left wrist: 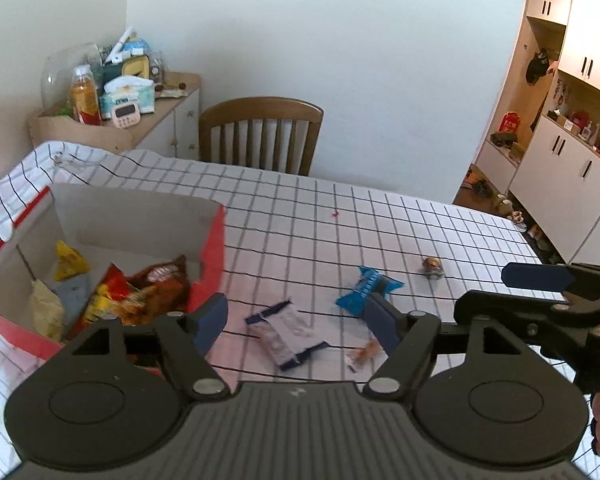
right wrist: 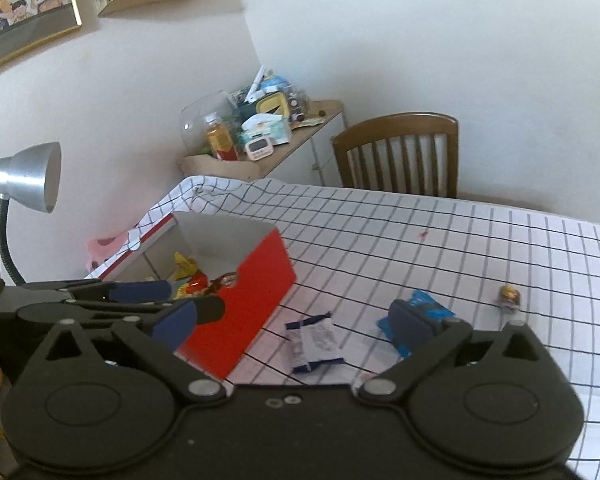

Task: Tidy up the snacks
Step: 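Withdraw both tools from the box toward the remaining snacks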

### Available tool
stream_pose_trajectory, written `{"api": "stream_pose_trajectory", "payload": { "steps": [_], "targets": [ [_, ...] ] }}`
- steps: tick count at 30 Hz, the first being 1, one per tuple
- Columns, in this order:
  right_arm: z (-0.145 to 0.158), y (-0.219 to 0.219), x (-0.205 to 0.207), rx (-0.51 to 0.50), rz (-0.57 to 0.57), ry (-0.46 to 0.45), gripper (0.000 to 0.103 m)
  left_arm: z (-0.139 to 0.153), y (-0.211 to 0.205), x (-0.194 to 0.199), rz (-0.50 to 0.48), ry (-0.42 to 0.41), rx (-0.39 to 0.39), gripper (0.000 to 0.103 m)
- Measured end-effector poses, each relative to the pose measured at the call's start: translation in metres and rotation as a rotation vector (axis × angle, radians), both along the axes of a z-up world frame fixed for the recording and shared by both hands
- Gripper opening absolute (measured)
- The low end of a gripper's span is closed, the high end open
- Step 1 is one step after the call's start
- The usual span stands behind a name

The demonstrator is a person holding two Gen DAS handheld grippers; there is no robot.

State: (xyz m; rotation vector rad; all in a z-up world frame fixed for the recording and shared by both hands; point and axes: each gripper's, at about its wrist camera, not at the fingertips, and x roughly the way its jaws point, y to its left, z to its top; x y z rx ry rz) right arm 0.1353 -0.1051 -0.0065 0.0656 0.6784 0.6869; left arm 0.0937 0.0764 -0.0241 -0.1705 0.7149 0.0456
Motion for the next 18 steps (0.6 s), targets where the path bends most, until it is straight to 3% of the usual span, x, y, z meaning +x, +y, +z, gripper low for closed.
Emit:
{"api": "stream_pose_trajectory", "payload": {
  "steps": [7, 18],
  "targets": [
    [-0.013, -0.033, 0.004, -0.002, -0.049, 0.014, 0.103, -0.014, -0.018, 0.008, 0.032, 0.030, -0.037, 0.081],
    [-0.037, -0.063, 0.036, -0.019, -0.154, 0.091, 0.103, -0.042, -0.037, 0.041, 0.110, 0.118, -0.022, 0.083]
  ]
}}
